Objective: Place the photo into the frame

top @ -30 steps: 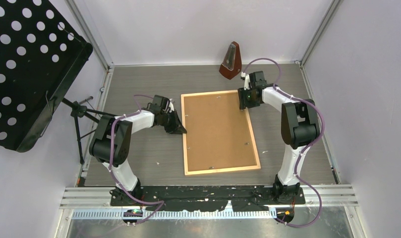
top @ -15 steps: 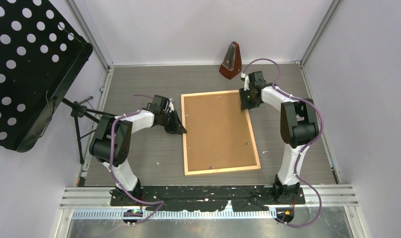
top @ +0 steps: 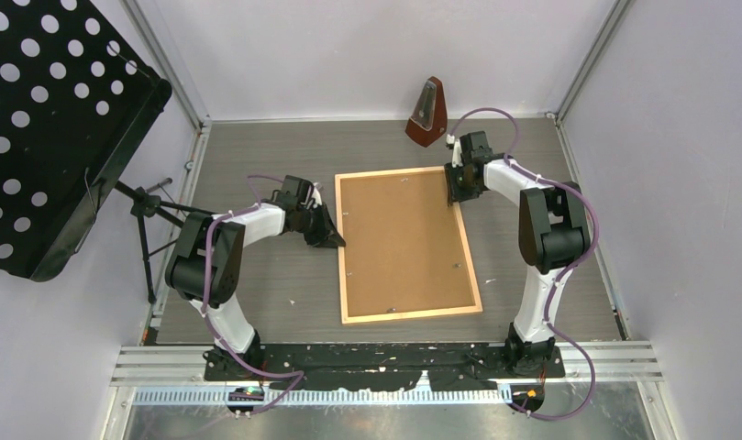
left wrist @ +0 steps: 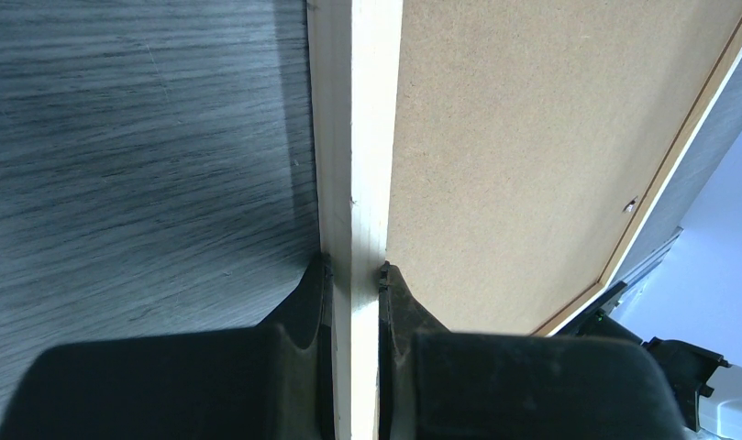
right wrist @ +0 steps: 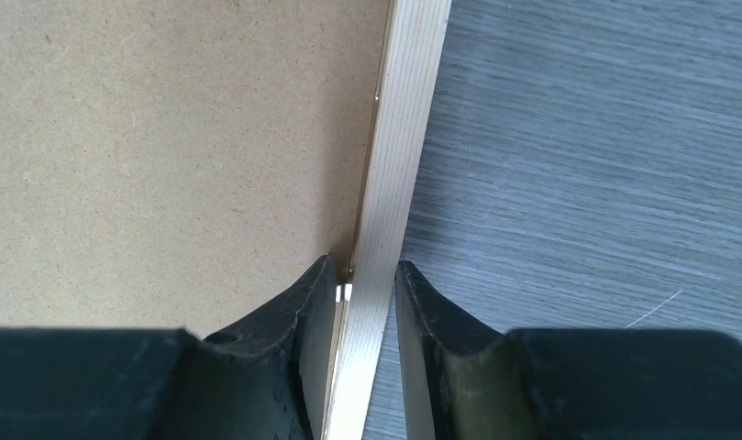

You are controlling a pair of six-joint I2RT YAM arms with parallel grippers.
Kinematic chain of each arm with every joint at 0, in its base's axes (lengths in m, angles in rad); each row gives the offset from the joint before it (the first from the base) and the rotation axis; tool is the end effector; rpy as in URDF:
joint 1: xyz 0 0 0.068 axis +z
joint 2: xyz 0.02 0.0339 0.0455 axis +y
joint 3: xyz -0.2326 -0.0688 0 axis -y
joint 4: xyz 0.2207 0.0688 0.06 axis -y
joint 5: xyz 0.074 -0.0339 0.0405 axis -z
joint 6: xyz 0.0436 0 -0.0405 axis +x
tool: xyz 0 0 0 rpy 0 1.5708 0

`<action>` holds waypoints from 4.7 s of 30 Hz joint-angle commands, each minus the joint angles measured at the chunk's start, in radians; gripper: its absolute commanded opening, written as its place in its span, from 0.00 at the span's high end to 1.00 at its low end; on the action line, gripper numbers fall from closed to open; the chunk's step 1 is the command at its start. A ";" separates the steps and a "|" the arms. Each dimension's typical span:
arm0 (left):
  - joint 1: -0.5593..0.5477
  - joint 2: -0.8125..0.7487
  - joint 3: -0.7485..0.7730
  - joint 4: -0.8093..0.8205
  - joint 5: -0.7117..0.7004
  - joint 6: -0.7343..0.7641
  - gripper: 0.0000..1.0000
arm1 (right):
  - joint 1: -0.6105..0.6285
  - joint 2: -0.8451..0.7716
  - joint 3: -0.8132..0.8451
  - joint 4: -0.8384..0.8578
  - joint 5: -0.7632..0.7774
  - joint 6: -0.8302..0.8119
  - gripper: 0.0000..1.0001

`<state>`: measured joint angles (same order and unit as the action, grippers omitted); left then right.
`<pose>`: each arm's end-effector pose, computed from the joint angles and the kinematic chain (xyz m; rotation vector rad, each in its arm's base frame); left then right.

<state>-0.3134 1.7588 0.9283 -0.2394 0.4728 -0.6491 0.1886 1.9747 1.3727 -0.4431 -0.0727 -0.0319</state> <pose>0.2895 -0.1147 0.1206 -0.2945 2.7600 -0.9197 0.3788 0.0755 0.1502 -0.3137 2.6004 0.1501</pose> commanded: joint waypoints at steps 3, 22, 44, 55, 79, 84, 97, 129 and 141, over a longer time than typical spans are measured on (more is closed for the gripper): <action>-0.010 0.096 -0.055 -0.061 -0.060 0.014 1.00 | -0.003 -0.016 0.012 -0.003 0.017 -0.015 0.66; -0.003 0.095 -0.047 -0.069 -0.069 0.017 1.00 | -0.012 -0.228 -0.136 0.028 -0.055 -0.068 0.36; 0.010 0.110 -0.036 -0.055 -0.029 0.014 1.00 | -0.019 -0.626 -0.496 -0.142 -0.172 -0.463 0.25; 0.018 0.113 -0.039 -0.049 -0.025 0.014 1.00 | -0.019 -0.643 -0.569 -0.101 -0.230 -0.485 0.17; 0.027 0.117 -0.040 -0.044 -0.017 0.011 1.00 | 0.032 -0.552 -0.569 -0.090 -0.211 -0.533 0.22; 0.028 0.116 -0.041 -0.044 -0.014 0.011 1.00 | 0.042 -0.538 -0.570 -0.092 -0.204 -0.537 0.23; 0.032 0.118 -0.042 -0.042 -0.010 0.009 1.00 | 0.065 -0.504 -0.561 -0.078 -0.184 -0.530 0.25; 0.037 0.127 -0.042 -0.041 -0.008 0.009 1.00 | 0.078 -0.434 -0.451 -0.094 -0.113 -0.424 0.50; 0.037 0.127 -0.043 -0.041 -0.006 0.009 1.00 | 0.078 -0.429 -0.427 -0.123 -0.097 -0.404 0.52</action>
<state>-0.2687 1.8000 0.9417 -0.2340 0.5774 -0.6575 0.2535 1.5585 0.9073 -0.5755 -0.1562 -0.4416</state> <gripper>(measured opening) 0.067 0.483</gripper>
